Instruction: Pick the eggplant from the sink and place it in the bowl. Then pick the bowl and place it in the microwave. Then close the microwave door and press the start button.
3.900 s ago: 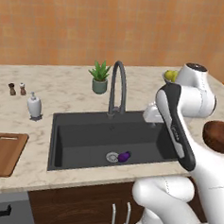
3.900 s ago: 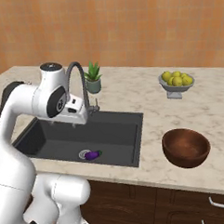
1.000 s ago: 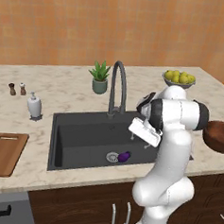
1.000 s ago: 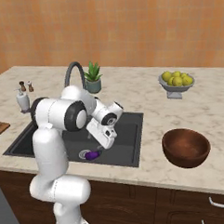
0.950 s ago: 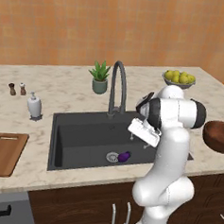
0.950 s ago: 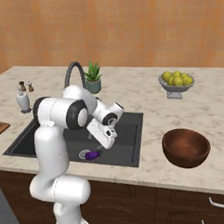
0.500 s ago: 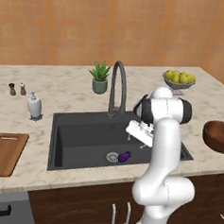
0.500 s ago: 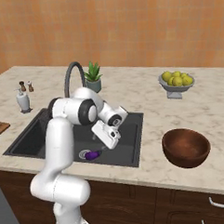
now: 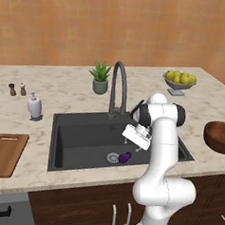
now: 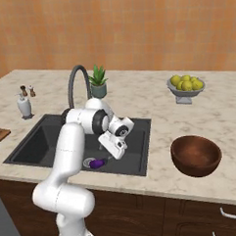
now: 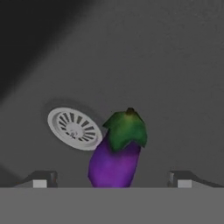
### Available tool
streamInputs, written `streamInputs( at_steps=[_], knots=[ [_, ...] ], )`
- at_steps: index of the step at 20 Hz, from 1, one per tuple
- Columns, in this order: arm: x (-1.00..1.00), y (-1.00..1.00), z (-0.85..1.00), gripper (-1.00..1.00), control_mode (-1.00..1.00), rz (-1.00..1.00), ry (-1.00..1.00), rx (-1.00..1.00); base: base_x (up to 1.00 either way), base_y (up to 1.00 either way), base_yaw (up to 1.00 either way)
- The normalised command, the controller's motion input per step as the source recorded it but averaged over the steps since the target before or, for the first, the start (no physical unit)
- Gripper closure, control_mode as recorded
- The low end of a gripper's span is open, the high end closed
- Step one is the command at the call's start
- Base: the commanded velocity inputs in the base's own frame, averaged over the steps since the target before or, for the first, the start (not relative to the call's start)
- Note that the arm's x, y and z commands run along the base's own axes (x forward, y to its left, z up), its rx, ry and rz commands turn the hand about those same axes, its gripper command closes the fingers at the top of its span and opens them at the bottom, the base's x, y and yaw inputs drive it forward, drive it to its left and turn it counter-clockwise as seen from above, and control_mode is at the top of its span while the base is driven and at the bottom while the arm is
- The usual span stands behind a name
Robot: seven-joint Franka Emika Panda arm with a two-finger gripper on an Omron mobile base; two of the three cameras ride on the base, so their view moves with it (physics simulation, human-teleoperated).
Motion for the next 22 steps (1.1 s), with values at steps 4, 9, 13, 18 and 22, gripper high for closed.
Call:
streamInputs(
  at_steps=[4, 9, 13, 18, 22],
  knots=[
    [-0.01, 0.03, -0.33, -1.0, -1.0, 0.0, 0.06, 0.0, 0.0, 0.0, 0.0],
    [-0.2, 0.27, -0.24, -1.0, -1.0, 0.0, 0.09, 0.0, 0.0, 0.0, 0.0],
    [-0.14, 0.25, -0.27, -1.0, -1.0, 0.0, 0.05, 0.0, 0.0, 0.0, 0.0],
    [-0.16, 0.16, -0.37, -1.0, -1.0, 0.0, 0.02, 0.0, 0.0, 0.0, 0.0],
    [-0.2, 0.37, -0.51, -1.0, -1.0, 0.0, 0.01, 0.0, 0.0, 0.0, 0.0]
  ],
)
